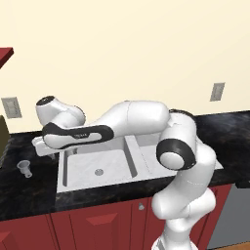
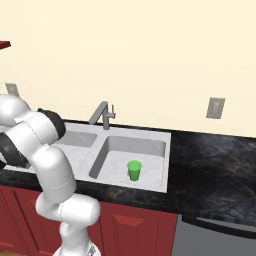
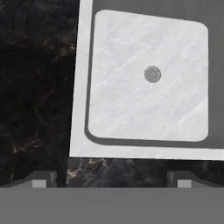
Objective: Move any existing items from the left basin to the right basin for drying. Then move the measuring cup from the counter to the left basin of the sink for washing.
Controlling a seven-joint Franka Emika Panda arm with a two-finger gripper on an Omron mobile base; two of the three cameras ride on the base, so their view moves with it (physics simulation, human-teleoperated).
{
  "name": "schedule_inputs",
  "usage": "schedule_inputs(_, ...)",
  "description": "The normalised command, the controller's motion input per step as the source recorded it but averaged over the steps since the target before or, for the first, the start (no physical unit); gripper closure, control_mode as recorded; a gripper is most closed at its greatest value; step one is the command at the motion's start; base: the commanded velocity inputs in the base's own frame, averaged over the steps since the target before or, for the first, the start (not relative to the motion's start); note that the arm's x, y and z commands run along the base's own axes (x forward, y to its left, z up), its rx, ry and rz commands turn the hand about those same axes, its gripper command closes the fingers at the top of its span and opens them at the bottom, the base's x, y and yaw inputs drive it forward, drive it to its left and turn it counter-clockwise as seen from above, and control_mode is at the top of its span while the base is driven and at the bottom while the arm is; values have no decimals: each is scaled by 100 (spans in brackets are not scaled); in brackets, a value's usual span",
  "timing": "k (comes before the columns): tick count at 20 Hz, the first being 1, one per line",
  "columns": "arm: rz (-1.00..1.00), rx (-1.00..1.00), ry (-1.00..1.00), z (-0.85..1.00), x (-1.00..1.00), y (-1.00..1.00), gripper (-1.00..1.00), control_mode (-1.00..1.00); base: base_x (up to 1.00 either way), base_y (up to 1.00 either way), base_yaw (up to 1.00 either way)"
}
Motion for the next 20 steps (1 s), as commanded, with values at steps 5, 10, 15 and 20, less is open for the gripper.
schedule_inputs(5,10,0,-3,-9,1,30,-100,-100,0,0,0)
schedule_inputs(10,12,1,0,-9,-1,13,-100,-100,0,0,0)
schedule_inputs(15,6,1,0,-3,0,23,-100,-100,0,0,0)
schedule_inputs(20,4,1,0,-9,9,28,-100,-100,0,0,0)
